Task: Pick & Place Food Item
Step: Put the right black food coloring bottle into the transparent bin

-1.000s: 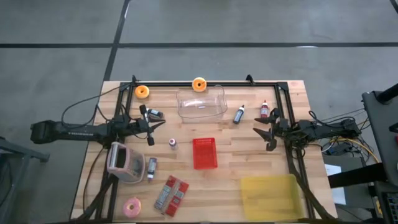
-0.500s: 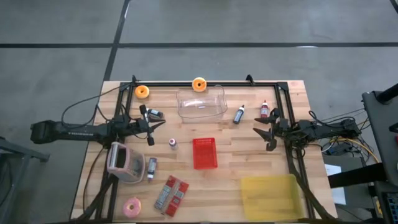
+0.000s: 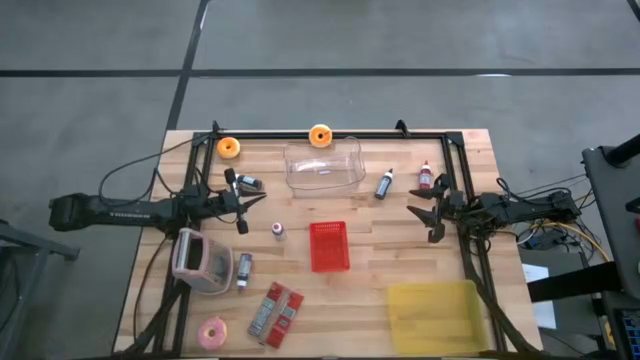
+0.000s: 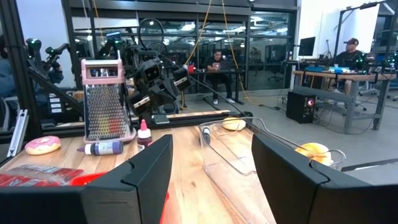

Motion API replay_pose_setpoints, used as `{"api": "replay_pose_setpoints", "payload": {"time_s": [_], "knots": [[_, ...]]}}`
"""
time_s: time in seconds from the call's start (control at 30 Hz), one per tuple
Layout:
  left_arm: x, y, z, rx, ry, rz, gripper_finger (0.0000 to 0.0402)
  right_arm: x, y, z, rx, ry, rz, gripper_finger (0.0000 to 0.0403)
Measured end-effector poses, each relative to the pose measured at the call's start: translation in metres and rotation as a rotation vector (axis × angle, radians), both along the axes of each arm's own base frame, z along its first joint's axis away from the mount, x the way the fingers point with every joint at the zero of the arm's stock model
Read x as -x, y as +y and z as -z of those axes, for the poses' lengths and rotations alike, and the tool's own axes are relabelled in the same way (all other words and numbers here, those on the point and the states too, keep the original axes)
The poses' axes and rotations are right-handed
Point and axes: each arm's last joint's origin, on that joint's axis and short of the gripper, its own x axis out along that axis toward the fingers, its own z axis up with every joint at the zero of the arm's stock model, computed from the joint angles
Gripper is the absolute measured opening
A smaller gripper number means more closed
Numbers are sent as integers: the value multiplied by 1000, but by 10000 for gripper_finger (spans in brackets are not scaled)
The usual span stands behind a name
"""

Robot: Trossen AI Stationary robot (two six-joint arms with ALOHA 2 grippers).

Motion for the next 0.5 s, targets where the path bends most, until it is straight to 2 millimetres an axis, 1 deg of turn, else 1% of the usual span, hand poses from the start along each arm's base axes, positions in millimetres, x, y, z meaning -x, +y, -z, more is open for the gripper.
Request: {"api": "replay_pose_setpoints", "payload": {"time_s": [0.27, 0.5], "knots": [[0, 0, 0, 0, 0, 0, 28, 0, 0, 1, -44, 3, -5, 217], [0, 0, 0, 0, 0, 0, 28, 0, 0, 1, -49, 2, -6, 217]]}}
